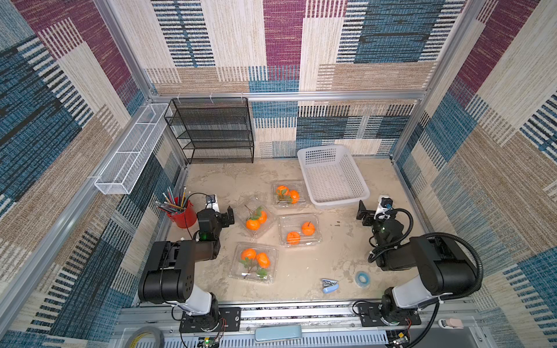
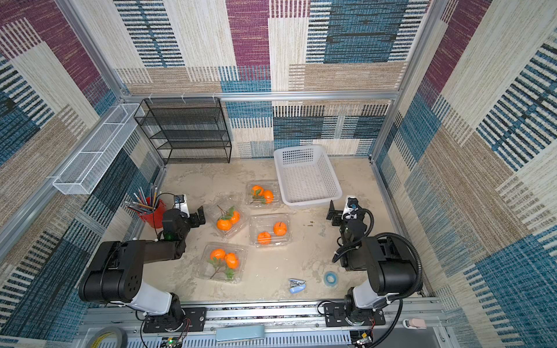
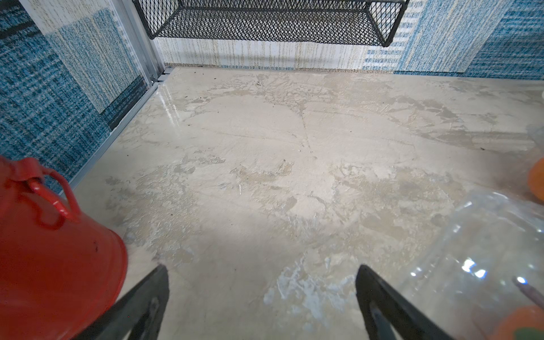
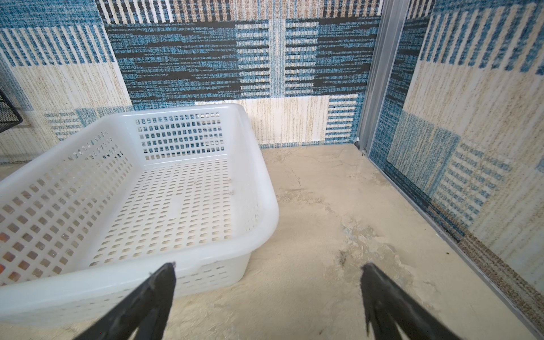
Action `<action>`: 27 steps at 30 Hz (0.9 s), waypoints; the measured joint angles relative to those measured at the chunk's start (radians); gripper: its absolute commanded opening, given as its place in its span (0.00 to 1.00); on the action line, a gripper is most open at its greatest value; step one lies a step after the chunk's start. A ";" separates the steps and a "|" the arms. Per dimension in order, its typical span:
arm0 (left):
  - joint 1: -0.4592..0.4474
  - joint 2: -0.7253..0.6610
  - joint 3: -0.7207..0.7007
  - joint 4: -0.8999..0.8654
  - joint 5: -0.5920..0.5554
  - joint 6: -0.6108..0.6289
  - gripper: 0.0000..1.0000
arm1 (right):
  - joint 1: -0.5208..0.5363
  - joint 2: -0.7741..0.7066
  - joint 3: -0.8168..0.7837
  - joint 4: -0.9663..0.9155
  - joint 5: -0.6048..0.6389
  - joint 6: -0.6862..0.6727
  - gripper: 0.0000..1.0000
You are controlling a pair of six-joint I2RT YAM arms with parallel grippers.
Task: Take oranges out of containers
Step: Move the basket to the corner of the board.
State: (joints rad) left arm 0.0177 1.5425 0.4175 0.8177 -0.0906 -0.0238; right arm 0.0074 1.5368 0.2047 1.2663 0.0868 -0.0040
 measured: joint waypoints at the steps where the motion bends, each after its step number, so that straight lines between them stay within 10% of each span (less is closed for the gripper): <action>1: 0.000 0.000 0.000 0.000 0.000 0.000 0.99 | 0.000 0.000 0.000 0.000 0.000 0.000 0.98; 12: 0.000 -0.131 0.031 -0.115 -0.054 -0.006 0.99 | 0.001 -0.083 0.060 -0.124 0.031 0.008 0.98; 27: -0.053 -0.457 0.295 -0.986 -0.241 -0.358 0.99 | 0.000 -0.464 0.370 -0.995 0.211 0.417 0.98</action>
State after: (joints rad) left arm -0.0353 1.0851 0.7128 -0.1680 -0.3317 -0.3817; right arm 0.0074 1.0725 0.5751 0.2718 0.2974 0.4126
